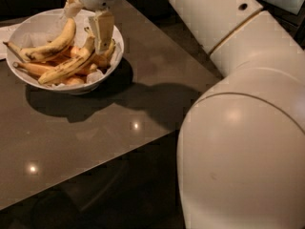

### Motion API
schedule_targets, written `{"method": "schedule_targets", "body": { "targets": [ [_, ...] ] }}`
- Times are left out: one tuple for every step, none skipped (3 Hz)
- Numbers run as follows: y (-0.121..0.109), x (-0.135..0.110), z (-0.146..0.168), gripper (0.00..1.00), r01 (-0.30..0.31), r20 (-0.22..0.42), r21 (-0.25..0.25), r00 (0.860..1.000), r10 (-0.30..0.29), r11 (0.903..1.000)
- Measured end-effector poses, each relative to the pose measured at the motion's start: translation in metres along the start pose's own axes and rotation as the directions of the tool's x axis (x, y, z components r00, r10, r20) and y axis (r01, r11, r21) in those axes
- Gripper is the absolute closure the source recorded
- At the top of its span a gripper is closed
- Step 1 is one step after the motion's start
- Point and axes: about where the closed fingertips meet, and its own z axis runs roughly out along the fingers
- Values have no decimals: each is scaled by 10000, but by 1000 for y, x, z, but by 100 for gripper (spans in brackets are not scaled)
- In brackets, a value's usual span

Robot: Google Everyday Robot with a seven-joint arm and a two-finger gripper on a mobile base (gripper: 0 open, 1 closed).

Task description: Pick banana from white bowl

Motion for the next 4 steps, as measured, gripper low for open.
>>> {"method": "schedule_targets", "body": {
  "targets": [
    [-2,0,8,28,86,65,-181,9999,-85,9998],
    [-1,0,16,36,119,85,-356,9999,-116,9993],
    [-1,1,19,38,119,95,-423,9999,-115,9990],
    [0,2,26,38,132,121,-574,9998,-126,9983]
  ]
}}
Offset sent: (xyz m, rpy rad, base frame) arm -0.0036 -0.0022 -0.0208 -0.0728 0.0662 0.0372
